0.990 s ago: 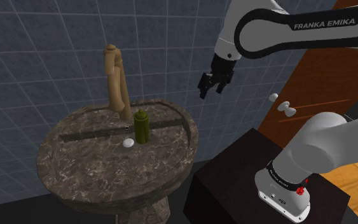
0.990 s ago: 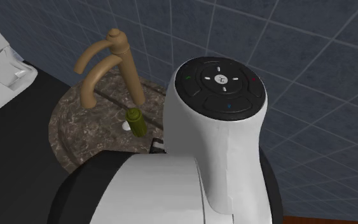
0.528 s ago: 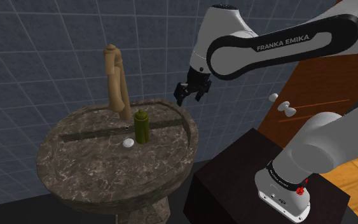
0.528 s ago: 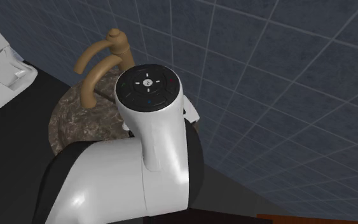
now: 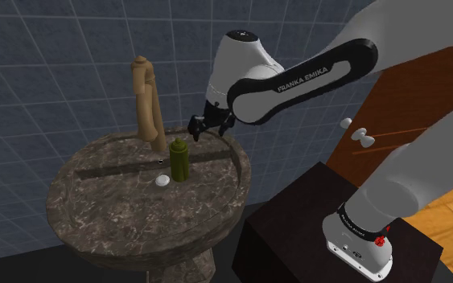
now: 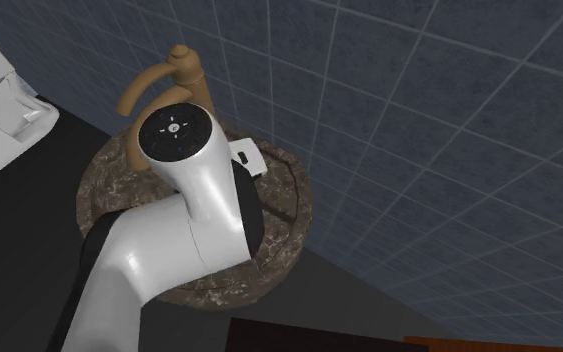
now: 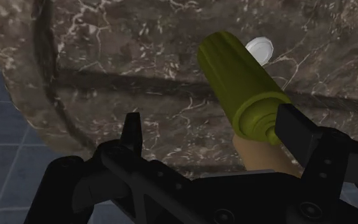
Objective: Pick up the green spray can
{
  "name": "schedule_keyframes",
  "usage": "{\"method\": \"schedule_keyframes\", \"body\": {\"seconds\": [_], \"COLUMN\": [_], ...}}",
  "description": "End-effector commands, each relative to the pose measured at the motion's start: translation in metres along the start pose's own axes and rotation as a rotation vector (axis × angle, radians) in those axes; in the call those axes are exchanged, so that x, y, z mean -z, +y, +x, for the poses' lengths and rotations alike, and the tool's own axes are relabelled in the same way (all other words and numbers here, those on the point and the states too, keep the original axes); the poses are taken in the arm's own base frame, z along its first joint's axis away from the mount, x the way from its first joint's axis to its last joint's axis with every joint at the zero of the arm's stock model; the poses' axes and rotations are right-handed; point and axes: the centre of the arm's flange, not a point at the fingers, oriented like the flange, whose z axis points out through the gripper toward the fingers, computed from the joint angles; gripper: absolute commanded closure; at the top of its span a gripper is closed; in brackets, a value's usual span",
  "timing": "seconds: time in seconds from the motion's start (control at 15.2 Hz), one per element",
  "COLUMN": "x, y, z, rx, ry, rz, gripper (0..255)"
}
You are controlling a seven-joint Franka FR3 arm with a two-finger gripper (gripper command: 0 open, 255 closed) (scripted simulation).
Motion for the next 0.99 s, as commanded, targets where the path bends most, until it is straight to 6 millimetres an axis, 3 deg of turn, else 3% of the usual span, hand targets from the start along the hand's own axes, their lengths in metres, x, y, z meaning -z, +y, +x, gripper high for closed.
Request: {"method": "schedule_keyframes", "body": {"seconds": [0.0, 0.46, 0.92], "x": [-0.014, -0.060, -0.096], "y": [-0.019, -0.079, -0.074], "z": [0.008, 0.037, 0.030], "rx": [-0.018, -0.068, -0.068], "ry": [0.021, 0.086, 0.086], "rz": [0.006, 0.016, 0.016], "gripper": [0, 0, 0]}}
